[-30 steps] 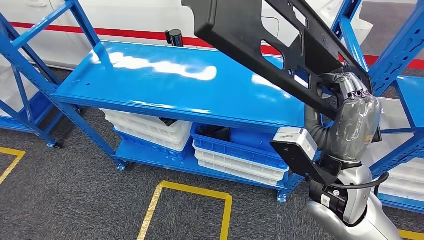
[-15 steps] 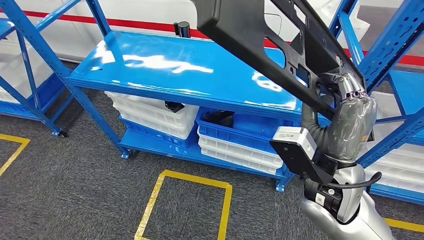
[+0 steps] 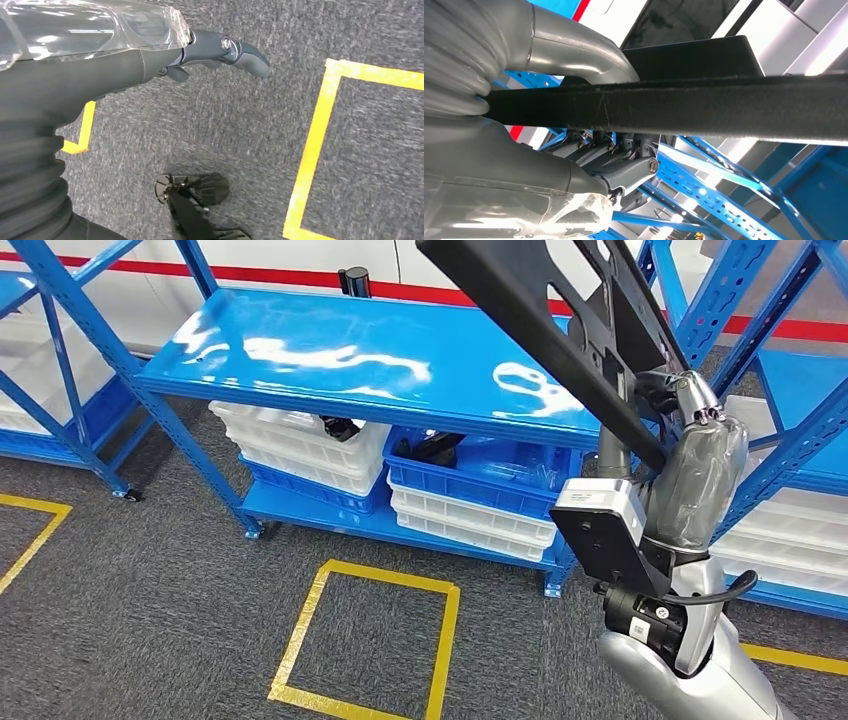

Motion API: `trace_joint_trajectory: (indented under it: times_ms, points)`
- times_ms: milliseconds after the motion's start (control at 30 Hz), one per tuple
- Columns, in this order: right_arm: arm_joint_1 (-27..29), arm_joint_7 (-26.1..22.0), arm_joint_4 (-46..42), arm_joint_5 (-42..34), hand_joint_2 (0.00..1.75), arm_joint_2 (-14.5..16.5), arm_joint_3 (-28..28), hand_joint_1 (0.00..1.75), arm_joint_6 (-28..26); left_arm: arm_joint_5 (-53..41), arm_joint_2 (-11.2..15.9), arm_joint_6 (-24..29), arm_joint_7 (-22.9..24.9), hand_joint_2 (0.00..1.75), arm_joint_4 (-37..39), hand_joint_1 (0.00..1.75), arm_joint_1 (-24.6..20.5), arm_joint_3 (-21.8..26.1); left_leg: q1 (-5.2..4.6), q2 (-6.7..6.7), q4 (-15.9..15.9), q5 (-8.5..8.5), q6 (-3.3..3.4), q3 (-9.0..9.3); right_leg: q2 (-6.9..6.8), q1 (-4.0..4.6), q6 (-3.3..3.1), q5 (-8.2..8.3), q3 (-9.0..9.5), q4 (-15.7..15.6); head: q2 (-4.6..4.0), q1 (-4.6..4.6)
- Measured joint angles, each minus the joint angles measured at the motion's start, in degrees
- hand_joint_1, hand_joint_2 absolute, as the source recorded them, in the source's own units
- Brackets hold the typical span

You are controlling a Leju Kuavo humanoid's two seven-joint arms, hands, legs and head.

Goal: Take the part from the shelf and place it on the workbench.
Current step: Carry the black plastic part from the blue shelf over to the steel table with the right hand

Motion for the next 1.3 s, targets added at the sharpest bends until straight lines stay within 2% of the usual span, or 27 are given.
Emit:
trace_joint_trajectory:
  times_ms: [67, 100, 167, 200, 233, 300, 333, 367, 400, 433, 467, 533, 600, 667, 700, 767, 833, 867, 900, 933, 1000, 1033, 1100, 1167, 1200, 1233, 1300]
  points:
    - [-0.4, -0.1, 0.1, -1.0, 1.75, 0.1, 0.1, 1.75, -0.1, 0.0, 0.5, 0.3, 0.0, 1.75, 0.0, 0.00, -0.2, 0.0, -0.31, -0.26, -6.2, 0.15, 0.82, 3.90, 0.00, 0.09, 0.60, 0.99, -0.44, -0.2, 0.00, 0.09]
    - [-0.7, -0.1, 0.1, -1.8, 1.75, 0.1, 0.1, 1.75, 0.0, 0.0, 0.7, 0.4, 0.1, 1.75, 0.0, 0.00, -0.1, 0.0, -0.50, -0.35, -7.3, 0.14, 1.20, 4.33, 0.00, 0.12, 0.94, 1.53, -0.60, -0.3, 0.00, 0.14]
    - [-1.4, 0.0, 0.3, -3.7, 1.75, 0.2, 0.4, 1.75, 0.4, 0.2, 1.3, 0.5, 0.3, 1.75, 0.0, 0.00, 0.0, 0.0, -0.51, -0.29, -7.5, 1.10, 2.10, 3.54, 0.05, 0.05, 1.60, 2.02, -1.03, -0.5, 0.01, 0.19]
    - [-1.8, 0.1, 0.4, -4.6, 1.75, 0.2, 0.6, 1.75, 0.7, 0.3, 1.5, 0.5, 0.5, 1.75, 0.0, 0.00, 0.0, 0.0, -0.47, -0.22, -7.6, 1.68, 2.64, 3.06, 0.08, 0.02, 1.84, 0.95, -1.59, 0.4, 0.01, 0.28]
    - [-2.1, 0.2, 0.5, -5.4, 1.75, 0.2, 0.8, 1.75, 0.9, 0.3, 1.7, 0.5, 0.6, 1.75, 0.0, 0.00, 0.0, 0.0, -0.44, -0.15, -7.8, 2.37, 3.22, 2.49, 0.10, 0.00, 1.99, -1.22, -2.43, 2.5, 0.01, 0.42]
    - [-2.6, 0.4, 0.8, -6.7, 1.75, 0.2, 1.2, 1.75, 1.3, 0.3, 2.1, 0.5, 0.8, 1.75, 0.0, 0.00, 0.1, 0.0, -0.60, -0.09, -7.8, 3.59, 3.92, 1.13, 0.08, -0.03, 2.05, -7.21, -4.71, 10.2, 0.01, 0.69]
    - [-2.8, 0.4, 1.0, -7.2, 1.75, 0.2, 1.4, 1.75, 1.5, 0.4, 2.3, 0.6, 0.9, 1.75, 0.0, 0.00, 0.2, 0.0, -0.75, -0.09, -7.7, 4.14, 4.09, 0.45, 0.07, -0.01, 2.07, -9.20, -5.60, 14.3, 0.01, 0.73]
    - [-2.9, 0.4, 1.1, -7.7, 1.75, 0.2, 1.6, 1.75, 1.6, 0.4, 2.5, 0.6, 0.9, 1.75, 0.0, 0.00, 0.3, 0.0, -0.91, -0.08, -7.7, 4.69, 4.18, -0.24, 0.07, 0.01, 2.04, -9.80, -5.82, 17.0, 0.01, 0.74]
    - [-3.0, 0.4, 1.3, -8.0, 1.75, 0.2, 1.8, 1.75, 1.8, 0.4, 2.6, 0.7, 0.9, 1.75, 0.0, 0.00, 0.3, 0.0, -1.07, -0.09, -7.6, 5.20, 4.24, -0.91, 0.07, 0.07, 1.91, -9.16, -5.13, 17.7, 0.01, 0.75]
    - [-3.3, 0.5, 1.4, -8.3, 1.75, 0.2, 2.0, 1.75, 1.9, 0.5, 2.7, 0.7, 0.9, 1.75, 0.0, 0.00, 0.3, 0.0, -1.22, -0.10, -7.6, 5.67, 4.25, -1.51, 0.08, 0.20, 1.66, -7.78, -3.44, 16.2, 0.01, 0.76]
    - [-3.6, 0.5, 1.5, -8.6, 1.75, 0.2, 2.2, 1.75, 2.0, 0.5, 2.8, 0.8, 0.9, 1.75, 0.0, 0.00, 0.3, 0.0, -1.34, -0.11, -7.6, 6.12, 4.24, -2.04, 0.09, 0.41, 1.24, -6.35, -0.84, 13.0, 0.01, 0.77]
    - [-4.5, 0.4, 1.6, -9.0, 1.75, 0.2, 2.5, 1.75, 2.3, 0.7, 3.0, 0.8, 0.9, 1.75, 0.0, 0.00, 0.3, 0.0, -1.57, -0.09, -7.4, 6.92, 4.00, -2.90, 0.06, 1.12, 0.27, -5.08, 5.45, 4.1, 0.01, 0.79]
    - [-5.3, 0.4, 1.7, -9.4, 1.75, 0.2, 2.8, 1.75, 2.4, 1.0, 3.1, 0.9, 0.8, 1.75, 0.0, 0.00, 0.3, 0.0, -1.52, -0.03, -7.3, 7.89, 3.49, -3.66, 0.06, 1.64, -0.25, -5.12, 8.61, -1.4, 0.01, 0.81]
    - [-5.6, 0.4, 1.7, -9.6, 1.75, 0.2, 3.0, 1.75, 2.6, 1.3, 3.3, 1.0, 0.8, 1.75, 0.0, 0.00, 0.3, 0.0, -1.43, -0.05, -7.3, 8.49, 2.86, -4.38, -0.01, 1.51, -0.50, -4.53, 8.29, -2.7, 0.01, 0.90]
    - [-5.6, 0.4, 1.7, -9.7, 1.75, 0.2, 3.2, 1.75, 2.7, 1.5, 3.4, 1.0, 0.8, 1.75, 0.0, 0.00, 0.4, 0.0, -1.34, -0.08, -6.5, 7.66, 2.43, -4.89, -0.09, 1.33, -0.67, -4.07, 7.98, -2.9, 0.01, 0.92]
    - [-5.8, 0.4, 1.8, -10.0, 1.75, 0.3, 3.5, 1.75, 2.8, 1.8, 3.7, 1.0, 0.7, 1.75, 0.1, 0.00, 0.4, 0.0, -0.84, -0.16, -1.6, 3.46, 1.40, -6.76, -0.29, 0.90, -0.97, -3.13, 7.27, -3.3, 0.01, 0.84]
    - [-5.8, 0.4, 1.8, -10.2, 1.75, 0.3, 3.8, 1.75, 2.9, 2.1, 4.0, 1.0, 0.7, 1.75, 0.1, 0.00, 0.4, 0.0, -0.17, -0.15, 6.5, -1.14, 0.36, -9.16, -0.39, 0.67, -1.00, -2.32, 6.24, -3.1, 0.01, 0.76]
    - [-5.7, 0.4, 1.9, -10.3, 1.75, 0.3, 4.0, 1.75, 2.9, 2.2, 4.1, 1.1, 0.7, 1.75, 0.1, 0.00, 0.5, 0.0, 0.16, -0.15, 9.3, -2.01, -0.06, -9.68, -0.41, 0.52, -0.80, -1.93, 5.65, -3.0, 0.01, 0.75]
    - [-5.7, 0.4, 2.0, -10.3, 1.75, 0.3, 4.1, 1.75, 2.9, 2.3, 4.1, 1.1, 0.7, 1.75, 0.1, 0.00, 0.5, 0.0, 0.49, -0.14, 10.2, -1.72, -0.46, -9.23, -0.41, 0.31, -0.54, -1.57, 5.00, -2.8, 0.01, 0.75]
    - [-5.7, 0.4, 2.0, -10.3, 1.75, 0.3, 4.3, 1.75, 3.0, 2.3, 4.2, 1.1, 0.7, 1.75, 0.1, 0.00, 0.4, 0.0, 0.81, -0.14, 8.7, -0.54, -0.86, -7.75, -0.40, 0.06, -0.23, -1.26, 4.36, -2.6, 0.01, 0.75]
    - [-5.8, 0.4, 2.0, -10.3, 1.75, 0.3, 4.3, 1.75, 3.0, 2.4, 4.2, 1.1, 0.7, 1.75, 0.1, 0.00, 0.3, 0.0, 1.39, -0.22, 1.1, 1.88, -1.76, -2.60, -0.36, -0.32, 0.46, -0.80, 3.14, -1.9, 0.01, 0.74]
    - [-5.8, 0.4, 2.0, -10.3, 1.75, 0.2, 4.3, 1.75, 3.0, 2.4, 4.3, 1.0, 0.7, 1.75, 0.1, 0.00, 0.2, 0.0, 1.42, -0.43, -2.5, 2.36, -1.76, -0.42, -0.34, -0.36, 0.86, -0.58, 2.57, -1.5, 0.01, 0.67]
    - [-6.0, 0.3, 2.0, -10.3, 1.75, 0.2, 4.3, 1.75, 3.0, 2.4, 4.3, 1.0, 0.6, 1.75, 0.1, 0.00, 0.2, 0.0, 1.23, -0.83, -6.0, 2.21, -1.10, 1.25, -0.26, -0.23, 1.73, 0.04, 1.73, -1.0, 0.01, 0.61]
    - [-6.0, 0.3, 2.1, -10.3, 1.75, 0.2, 4.4, 1.75, 3.0, 2.4, 4.4, 1.0, 0.5, 1.75, 0.2, 0.00, 0.3, 0.0, 1.04, -0.90, -5.9, 2.69, 0.28, 0.40, -0.21, -0.27, 2.48, 0.55, 1.14, -0.8, 0.01, 0.70]
    - [-6.0, 0.3, 2.1, -10.3, 1.75, 0.2, 4.4, 1.75, 3.0, 2.4, 4.4, 1.0, 0.5, 1.75, 0.2, 0.00, 0.3, 0.0, 0.99, -0.86, -5.8, 3.07, 1.01, -0.09, -0.21, -0.33, 2.70, -0.14, 0.62, -0.1, 0.01, 0.77]
    - [-6.0, 0.3, 2.1, -10.4, 1.75, 0.1, 4.4, 1.75, 3.0, 2.4, 4.4, 1.0, 0.5, 1.75, 0.2, 0.00, 0.3, 0.0, 0.93, -0.80, -5.8, 3.54, 1.74, -0.62, -0.21, -0.41, 2.81, -1.84, -0.18, 1.7, 0.01, 0.84]
    - [-6.0, 0.4, 2.2, -10.4, 1.75, 0.1, 4.4, 1.75, 3.0, 2.4, 4.4, 1.0, 0.5, 1.75, 0.2, 0.00, 0.3, 0.0, 0.56, -0.67, -5.8, 4.51, 2.92, -1.74, -0.22, -0.32, 2.74, -7.36, -2.48, 8.7, 0.01, 0.98]
